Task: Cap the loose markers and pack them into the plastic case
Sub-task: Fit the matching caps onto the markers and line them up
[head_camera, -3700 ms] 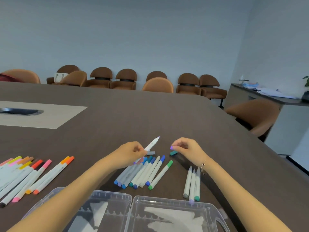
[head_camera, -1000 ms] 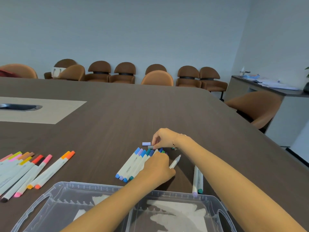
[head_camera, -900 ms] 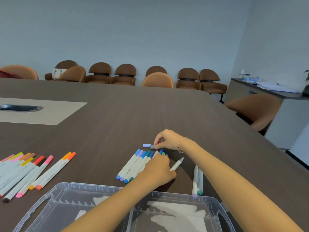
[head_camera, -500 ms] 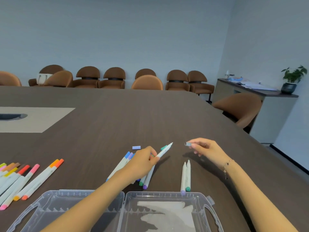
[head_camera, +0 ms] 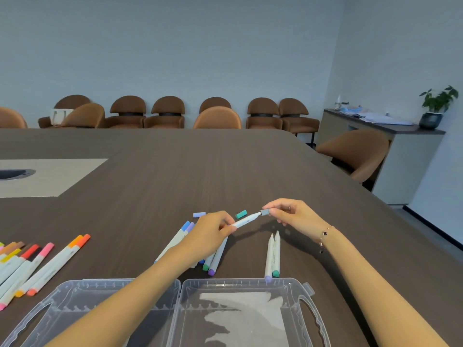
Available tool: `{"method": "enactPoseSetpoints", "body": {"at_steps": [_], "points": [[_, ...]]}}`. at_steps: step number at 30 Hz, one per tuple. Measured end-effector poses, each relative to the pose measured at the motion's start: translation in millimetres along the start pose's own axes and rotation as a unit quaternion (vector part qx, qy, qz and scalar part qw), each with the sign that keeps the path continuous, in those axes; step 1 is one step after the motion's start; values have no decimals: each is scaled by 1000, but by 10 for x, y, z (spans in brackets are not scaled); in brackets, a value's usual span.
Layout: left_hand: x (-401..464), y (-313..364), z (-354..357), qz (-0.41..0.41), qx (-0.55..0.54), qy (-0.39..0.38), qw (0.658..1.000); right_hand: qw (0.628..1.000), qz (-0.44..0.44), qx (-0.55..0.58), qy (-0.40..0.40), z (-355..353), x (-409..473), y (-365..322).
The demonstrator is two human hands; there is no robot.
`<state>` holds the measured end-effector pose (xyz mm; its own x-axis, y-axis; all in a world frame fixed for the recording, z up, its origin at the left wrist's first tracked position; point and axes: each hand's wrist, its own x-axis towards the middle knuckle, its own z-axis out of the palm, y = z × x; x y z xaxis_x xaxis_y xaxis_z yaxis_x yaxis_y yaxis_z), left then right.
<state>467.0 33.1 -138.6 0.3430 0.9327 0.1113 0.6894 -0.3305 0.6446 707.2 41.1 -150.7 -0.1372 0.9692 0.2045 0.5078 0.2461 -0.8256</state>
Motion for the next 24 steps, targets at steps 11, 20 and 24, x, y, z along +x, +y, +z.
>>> {"method": "enactPoseSetpoints", "body": {"at_steps": [11, 20, 24], "points": [[-13, 90, 83, -26, -14, -27, 999, 998, -10, 57, -8, 132, -11, -175], [-35, 61, 108, -43, 3, -3, 999, 997, -24, 62, -31, 177, 11, -188], [-20, 247, 73, -45, 83, 48, 994, 999, -35, 1, 11, 199, 93, -223]]}}
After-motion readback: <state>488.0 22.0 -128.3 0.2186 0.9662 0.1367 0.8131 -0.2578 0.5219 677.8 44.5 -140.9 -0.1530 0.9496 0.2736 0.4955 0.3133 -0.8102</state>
